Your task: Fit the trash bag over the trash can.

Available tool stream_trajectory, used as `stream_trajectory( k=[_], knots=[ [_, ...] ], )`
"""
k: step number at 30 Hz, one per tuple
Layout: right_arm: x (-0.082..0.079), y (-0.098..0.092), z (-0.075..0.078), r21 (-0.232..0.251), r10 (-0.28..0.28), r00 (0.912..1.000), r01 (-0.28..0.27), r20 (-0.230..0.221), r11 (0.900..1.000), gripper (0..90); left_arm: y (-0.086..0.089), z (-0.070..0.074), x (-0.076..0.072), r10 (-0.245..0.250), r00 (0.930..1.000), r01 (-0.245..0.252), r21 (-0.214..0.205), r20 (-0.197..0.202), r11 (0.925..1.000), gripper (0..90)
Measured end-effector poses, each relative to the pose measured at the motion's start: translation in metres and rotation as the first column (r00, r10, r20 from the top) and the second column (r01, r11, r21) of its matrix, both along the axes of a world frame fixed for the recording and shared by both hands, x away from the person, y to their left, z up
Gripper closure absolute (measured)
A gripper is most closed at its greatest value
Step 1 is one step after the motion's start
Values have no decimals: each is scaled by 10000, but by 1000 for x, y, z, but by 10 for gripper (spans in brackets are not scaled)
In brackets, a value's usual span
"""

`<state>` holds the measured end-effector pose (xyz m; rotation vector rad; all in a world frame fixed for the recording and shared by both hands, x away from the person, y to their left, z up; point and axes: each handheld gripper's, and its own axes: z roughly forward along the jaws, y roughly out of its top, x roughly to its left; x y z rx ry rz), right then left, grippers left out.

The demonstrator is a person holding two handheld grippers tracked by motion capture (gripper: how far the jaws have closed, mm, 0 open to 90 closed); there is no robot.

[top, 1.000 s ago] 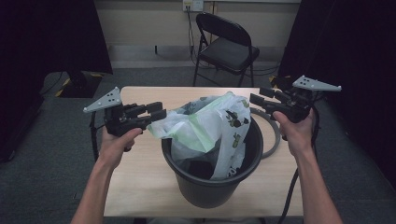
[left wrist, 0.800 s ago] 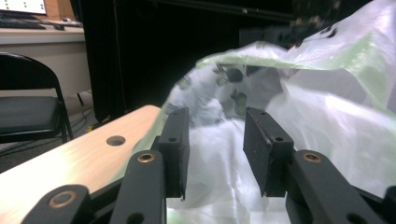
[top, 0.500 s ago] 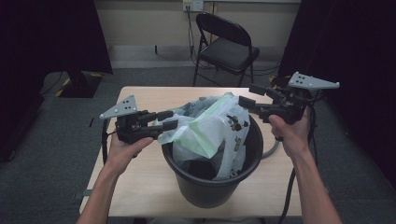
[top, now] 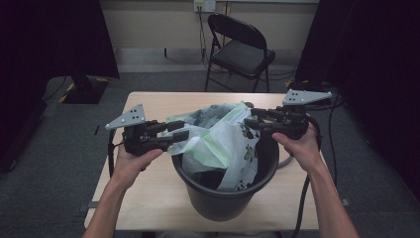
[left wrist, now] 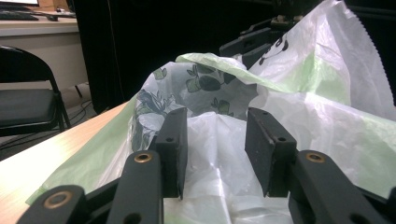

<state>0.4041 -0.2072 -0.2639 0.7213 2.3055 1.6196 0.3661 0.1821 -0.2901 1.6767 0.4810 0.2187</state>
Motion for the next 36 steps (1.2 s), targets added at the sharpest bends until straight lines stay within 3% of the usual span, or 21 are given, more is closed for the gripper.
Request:
stream_trajectory(
  k=[3, 7, 8, 10, 14, 18, 21, 27, 32, 35, 36],
  knots=[
    [1, -1, -2, 58, 235, 9997, -235, -22, 9997, 674, 1, -1, 1, -63, 10000, 62, -125, -48, 9999, 595],
    [0, 2, 1, -176, 161, 9996, -157, 227, 9997, 888, 2, -1, 1, -52, 10000, 52, -101, 13, 9999, 595],
    [0, 1, 1, -161, 136, 9996, -132, 236, 9998, 897, 3, -2, 1, -59, 10000, 59, -120, 12, 9999, 595],
    [1, -1, 1, -24, -65, 9996, 66, 280, 10000, 900, 4, -2, 0, -34, 10000, 34, -131, 16, 9999, 612],
    [3, -16, 0, 695, -732, 9965, 704, 394, 9951, 900, 8, -3, 0, -21, 10000, 22, -184, 32, 9998, 663],
    [10, -31, -13, 832, -1125, 9936, 1119, 32, 9902, 900, 10, -4, -1, -93, 9999, 95, -227, 95, 9997, 670],
    [14, -40, -27, 1269, -1139, 9933, 1154, -193, 9852, 900, 10, -4, -3, -110, 9999, 112, -239, 121, 9997, 674],
    [17, -38, -47, 1096, -1026, 9935, 1074, -485, 9882, 900, 14, -5, -7, -152, 9996, 157, -238, 229, 9996, 687],
    [18, -37, -50, 1125, -963, 9942, 1011, -474, 9885, 896, 16, -5, -9, -176, 9994, 182, -212, 282, 9996, 688],
    [20, -38, -44, 1029, -1475, 9879, 1519, -486, 9830, 709, 16, -2, -7, -93, 9996, 94, -47, 258, 9999, 628],
    [19, -40, -42, 1041, -1515, 9875, 1552, -428, 9824, 703, 16, 0, -5, -25, 9997, 27, -79, 261, 10000, 622]
  ],
)
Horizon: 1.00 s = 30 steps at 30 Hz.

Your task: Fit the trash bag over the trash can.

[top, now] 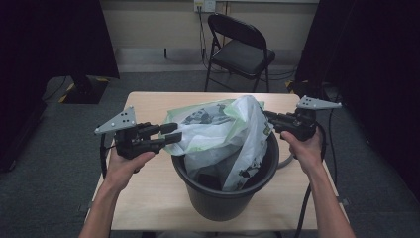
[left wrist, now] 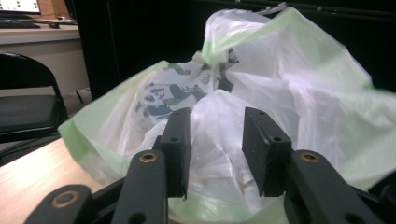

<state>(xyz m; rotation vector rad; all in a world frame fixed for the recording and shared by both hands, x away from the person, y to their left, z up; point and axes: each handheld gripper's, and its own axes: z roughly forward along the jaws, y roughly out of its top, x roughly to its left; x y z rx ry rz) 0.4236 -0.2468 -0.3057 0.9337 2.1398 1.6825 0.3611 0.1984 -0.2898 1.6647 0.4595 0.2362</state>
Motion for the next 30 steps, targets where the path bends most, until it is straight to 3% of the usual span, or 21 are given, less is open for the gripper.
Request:
stream_trajectory(
  k=[3, 7, 11, 13, 16, 20, 21, 27, 30],
  knots=[
    [-1, -6, 14, 448, -455, 9984, 440, 325, 9980, 583, -1, 9, 5, 163, 9998, -161, -217, 117, 9996, 597],
    [-5, -10, 34, 875, -816, 9947, 760, 626, 9933, 516, -5, 19, 18, 349, 9994, -349, -154, 18, 9993, 573],
    [-13, -4, 50, 1096, -496, 9943, 392, 947, 9932, 476, -11, 18, 27, 501, 9985, -501, 25, -206, 9987, 546],
    [-16, 2, 56, 1082, -268, 9944, 157, 1021, 9940, 463, -15, 12, 31, 646, 9973, -634, 348, -357, 9974, 544],
    [-20, 13, 61, 840, 26, 9944, -115, 1057, 9964, 450, -15, -2, 35, 752, 9945, -724, 407, -725, 9965, 543],
    [-17, 22, 57, 638, 183, 9958, -241, 902, 9977, 442, -9, -10, 26, 325, 9956, -341, -165, -880, 9993, 544],
    [-16, 23, 55, 619, 196, 9961, -250, 860, 9978, 434, -8, -10, 23, 99, 9961, -114, -169, -879, 9998, 544],
    [-12, 22, 51, 833, 21, 9971, -85, 765, 9965, 416, -1, -8, -1, 149, 9956, -153, -35, -929, 9999, 505],
    [-12, 20, 51, 836, -47, 9970, -18, 772, 9965, 411, 8, -6, -15, -285, 9952, 282, -40, -935, 9996, 520]
  ],
)
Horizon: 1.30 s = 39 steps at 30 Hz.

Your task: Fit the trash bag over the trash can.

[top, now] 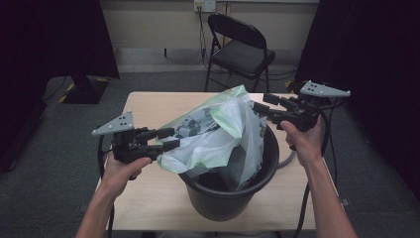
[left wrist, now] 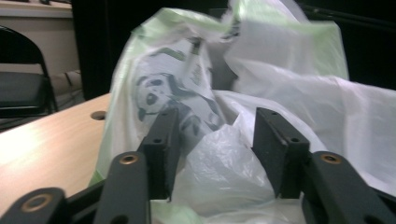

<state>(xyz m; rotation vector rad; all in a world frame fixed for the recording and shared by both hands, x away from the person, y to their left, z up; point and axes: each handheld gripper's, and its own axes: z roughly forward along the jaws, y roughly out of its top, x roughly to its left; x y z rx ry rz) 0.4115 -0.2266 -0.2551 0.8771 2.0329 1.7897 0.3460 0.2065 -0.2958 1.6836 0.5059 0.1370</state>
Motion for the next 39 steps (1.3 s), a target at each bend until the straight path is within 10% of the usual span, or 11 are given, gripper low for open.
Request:
stream_trajectory(
  k=[5, 11, 18, 24, 29, 39],
  knots=[
    [0, -3, -1, 170, -21, 10000, 21, 30, 9999, 405, 6, 9, -7, -532, 9973, 536, -51, 513, 9986, 606],
    [-1, -2, -2, 137, 28, 10000, -29, 33, 9999, 403, 4, 16, 21, 145, 9979, -101, -694, 630, 9975, 582],
    [-2, -3, -2, 139, 35, 10000, -36, 62, 9999, 401, -7, 18, 66, 1384, 9904, -1379, -409, 78, 9896, 518],
    [-4, -6, -1, 150, 33, 10000, -34, 71, 9999, 398, -16, -2, 87, 1284, 9886, -1299, -144, -781, 9914, 487],
    [-4, -8, -1, 129, 13, 10000, -14, 94, 9999, 394, -11, -13, 85, 477, 9922, -565, -747, -1154, 9956, 680],
    [-2, 3, 1, 56, 126, 9999, -126, 58, 9999, 373, 1, -22, 51, 235, 9977, -235, 19, -632, 9997, 868]
  ],
)
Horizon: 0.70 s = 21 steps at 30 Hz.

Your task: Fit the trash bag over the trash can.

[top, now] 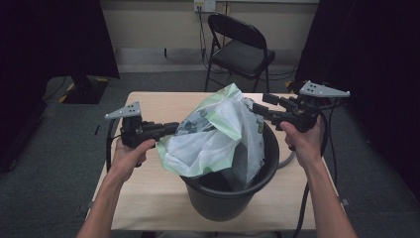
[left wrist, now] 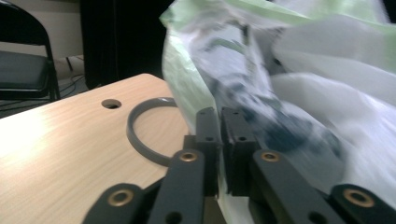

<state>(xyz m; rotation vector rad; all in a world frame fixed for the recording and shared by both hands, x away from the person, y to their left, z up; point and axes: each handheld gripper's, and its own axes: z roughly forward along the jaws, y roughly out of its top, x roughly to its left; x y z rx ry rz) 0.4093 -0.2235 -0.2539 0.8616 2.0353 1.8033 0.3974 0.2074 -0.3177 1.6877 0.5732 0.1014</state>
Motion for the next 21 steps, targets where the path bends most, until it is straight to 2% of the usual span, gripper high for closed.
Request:
stream_trajectory(
  k=[5, 7, 10, 13, 15, 17, 20, 21],
  knots=[
    [4, 8, -4, -94, 82, 9998, -84, -154, 9999, 368, 10, 1, -13, -313, 9994, 312, 66, 141, 9995, 837],
    [5, 11, -8, -124, 160, 9996, -164, -250, 9998, 368, 14, 4, -14, -196, 9996, 195, 68, 197, 9998, 824],
    [6, 16, -14, -185, 236, 9991, -243, -352, 9995, 367, 21, 9, -10, 267, 9995, -261, -342, 176, 9991, 746],
    [8, 18, -16, -184, 251, 9990, -258, -368, 9995, 366, 21, 13, -3, 681, 9974, -662, -808, 214, 9945, 684],
    [9, 21, -17, -271, 255, 9988, -267, -425, 9993, 366, 18, 14, 2, 586, 9981, -565, -1005, 179, 9933, 669],
    [10, 22, -16, -269, 190, 9990, -201, -406, 9994, 366, 13, 14, 6, 524, 9986, -511, -1047, 99, 9932, 629],
    [15, 26, -16, -421, 196, 9987, -215, -463, 9989, 364, 5, 14, 12, 557, 9984, -551, -872, 41, 9947, 591],
    [17, 28, -16, -423, 195, 9989, -213, -435, 9989, 364, 4, 14, 13, 590, 9983, -589, -969, -14, 9936, 590]
  ],
)
